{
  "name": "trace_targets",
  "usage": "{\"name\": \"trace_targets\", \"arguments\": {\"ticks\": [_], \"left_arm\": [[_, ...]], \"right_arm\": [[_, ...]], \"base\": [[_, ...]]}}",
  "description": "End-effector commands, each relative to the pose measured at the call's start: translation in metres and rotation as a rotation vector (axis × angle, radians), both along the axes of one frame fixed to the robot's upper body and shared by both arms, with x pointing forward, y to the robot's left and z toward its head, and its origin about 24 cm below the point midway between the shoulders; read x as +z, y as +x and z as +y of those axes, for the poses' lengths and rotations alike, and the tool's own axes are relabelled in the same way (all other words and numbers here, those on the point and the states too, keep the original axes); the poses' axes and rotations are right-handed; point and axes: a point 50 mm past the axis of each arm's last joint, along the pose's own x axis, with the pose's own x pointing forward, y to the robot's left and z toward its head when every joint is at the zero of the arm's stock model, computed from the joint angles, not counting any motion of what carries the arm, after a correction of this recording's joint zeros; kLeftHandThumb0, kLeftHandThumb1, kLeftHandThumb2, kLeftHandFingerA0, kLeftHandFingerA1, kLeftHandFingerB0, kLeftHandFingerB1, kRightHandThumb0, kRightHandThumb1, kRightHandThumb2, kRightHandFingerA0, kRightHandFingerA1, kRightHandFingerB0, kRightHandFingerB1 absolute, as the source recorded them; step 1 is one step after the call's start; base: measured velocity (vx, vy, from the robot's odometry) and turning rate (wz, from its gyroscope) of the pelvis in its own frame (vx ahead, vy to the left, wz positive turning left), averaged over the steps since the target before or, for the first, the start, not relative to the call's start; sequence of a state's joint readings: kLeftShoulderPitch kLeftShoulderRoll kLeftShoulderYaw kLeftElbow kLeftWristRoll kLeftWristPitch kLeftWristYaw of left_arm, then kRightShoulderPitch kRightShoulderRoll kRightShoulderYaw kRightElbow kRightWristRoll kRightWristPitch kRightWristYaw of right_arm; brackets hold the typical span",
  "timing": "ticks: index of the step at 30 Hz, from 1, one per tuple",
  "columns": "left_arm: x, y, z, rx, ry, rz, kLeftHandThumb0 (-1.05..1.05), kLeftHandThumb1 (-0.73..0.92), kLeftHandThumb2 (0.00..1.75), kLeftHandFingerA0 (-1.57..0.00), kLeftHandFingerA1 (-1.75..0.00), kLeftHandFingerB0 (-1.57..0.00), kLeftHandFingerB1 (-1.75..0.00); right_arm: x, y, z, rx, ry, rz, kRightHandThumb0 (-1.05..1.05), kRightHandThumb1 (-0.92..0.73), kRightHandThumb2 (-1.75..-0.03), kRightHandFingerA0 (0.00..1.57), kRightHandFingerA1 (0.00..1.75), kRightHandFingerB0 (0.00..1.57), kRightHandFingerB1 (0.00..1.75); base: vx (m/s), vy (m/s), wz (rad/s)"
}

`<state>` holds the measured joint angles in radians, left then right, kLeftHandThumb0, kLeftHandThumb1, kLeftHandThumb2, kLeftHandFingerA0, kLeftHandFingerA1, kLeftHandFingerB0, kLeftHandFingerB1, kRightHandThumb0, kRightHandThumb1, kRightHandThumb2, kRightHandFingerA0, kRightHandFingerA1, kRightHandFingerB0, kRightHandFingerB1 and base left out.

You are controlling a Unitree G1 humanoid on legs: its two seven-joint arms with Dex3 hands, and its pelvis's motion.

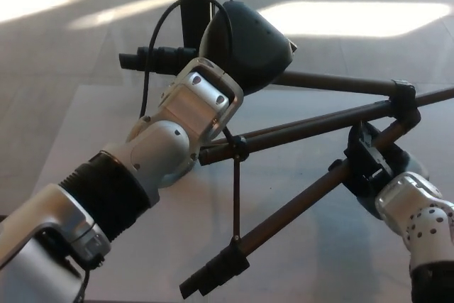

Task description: Use both hands of the robot to pick up the tripod lying in the middle of the desk and make it stand upright on the desk

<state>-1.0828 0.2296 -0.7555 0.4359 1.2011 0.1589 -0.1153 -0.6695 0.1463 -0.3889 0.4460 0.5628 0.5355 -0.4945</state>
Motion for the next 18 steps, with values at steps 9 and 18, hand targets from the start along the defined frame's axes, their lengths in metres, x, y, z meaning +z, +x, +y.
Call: {"name": "trace_targets", "arguments": {"ticks": [9,18], "left_arm": [[0.002,0.010,0.047,0.135,-0.236,0.036,-0.24,0.56,0.78,-0.93,-1.50,-0.82,-0.87],[-0.013,0.007,0.062,0.184,-0.739,0.131,-0.16,0.61,0.85,-0.90,-1.60,-0.78,-1.35]], "right_arm": [[0.076,0.008,-0.023,-0.244,-0.561,-0.436,-0.16,-0.55,-1.16,0.95,1.75,0.82,1.52],[0.143,0.030,-0.033,-0.351,-0.895,-0.573,-0.10,-0.47,-1.17,1.03,1.61,0.89,1.42]], "base": [[0.00,0.000,0.00],[0.00,0.000,0.00]]}}
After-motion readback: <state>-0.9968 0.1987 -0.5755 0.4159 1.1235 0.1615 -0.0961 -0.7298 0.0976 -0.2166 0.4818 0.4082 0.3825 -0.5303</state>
